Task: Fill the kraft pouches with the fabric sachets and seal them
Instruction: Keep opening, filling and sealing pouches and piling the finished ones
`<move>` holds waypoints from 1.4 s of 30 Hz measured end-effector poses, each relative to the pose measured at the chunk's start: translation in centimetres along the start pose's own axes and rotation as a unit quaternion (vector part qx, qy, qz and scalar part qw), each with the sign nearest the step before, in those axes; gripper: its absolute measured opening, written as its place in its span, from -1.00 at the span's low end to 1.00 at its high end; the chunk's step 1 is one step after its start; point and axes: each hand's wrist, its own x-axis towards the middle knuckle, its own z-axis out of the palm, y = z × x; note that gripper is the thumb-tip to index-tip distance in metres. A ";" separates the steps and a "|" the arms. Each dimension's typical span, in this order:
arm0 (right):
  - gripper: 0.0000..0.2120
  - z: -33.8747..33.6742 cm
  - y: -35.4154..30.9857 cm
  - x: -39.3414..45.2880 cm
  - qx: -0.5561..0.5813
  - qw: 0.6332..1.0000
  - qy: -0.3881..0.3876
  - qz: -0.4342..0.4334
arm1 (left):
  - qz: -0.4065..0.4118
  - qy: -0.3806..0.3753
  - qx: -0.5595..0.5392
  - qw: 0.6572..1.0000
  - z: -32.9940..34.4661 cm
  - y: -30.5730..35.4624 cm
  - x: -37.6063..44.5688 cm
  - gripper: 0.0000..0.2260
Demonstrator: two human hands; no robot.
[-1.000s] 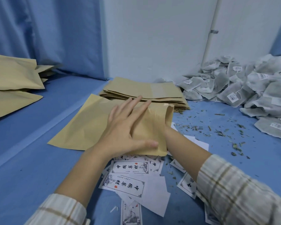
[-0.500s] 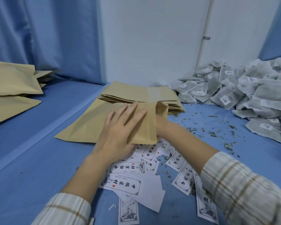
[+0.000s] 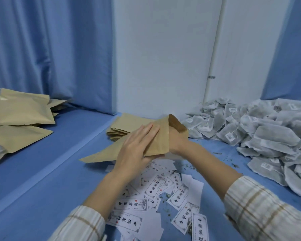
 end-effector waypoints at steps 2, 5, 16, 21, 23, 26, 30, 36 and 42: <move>-0.75 -2.0 -0.6 0.0 -0.031 0.998 0.051 -0.008 | -0.013 0.017 -0.051 0.998 -0.7 0.0 1.1 -0.38; -0.74 -5.4 -0.9 -0.7 -0.004 0.982 0.186 -0.011 | -0.061 0.072 -0.170 0.981 -2.2 0.4 2.8 -0.55; -0.65 -14.3 0.9 -4.7 0.118 0.959 0.236 -0.099 | -0.167 0.160 -0.324 0.917 -7.7 2.0 8.8 -0.73; -0.57 -15.3 0.8 -4.7 0.262 0.934 0.212 -0.121 | -0.195 0.127 -0.364 0.902 -7.6 3.2 10.1 -0.68; -0.50 -15.3 0.8 -4.6 0.311 0.917 0.214 -0.130 | -0.198 0.127 -0.423 0.875 -7.3 3.9 10.3 -0.73; -0.43 -15.1 1.1 -4.7 0.342 0.901 0.249 -0.098 | -0.220 0.109 -0.491 0.836 -7.2 4.6 10.5 -0.75; -0.55 -15.2 1.9 -5.1 0.376 0.878 0.292 -0.041 | -0.270 0.149 -0.479 0.822 -7.3 4.6 11.3 -0.80; -0.58 -15.4 3.6 -5.5 0.446 0.823 0.352 0.019 | -0.303 0.187 -0.490 0.796 -6.4 5.0 11.8 -0.96; -0.58 -15.3 4.8 -5.8 0.384 0.851 0.354 0.056 | -0.310 0.184 -0.498 0.789 -4.8 5.3 12.0 -0.87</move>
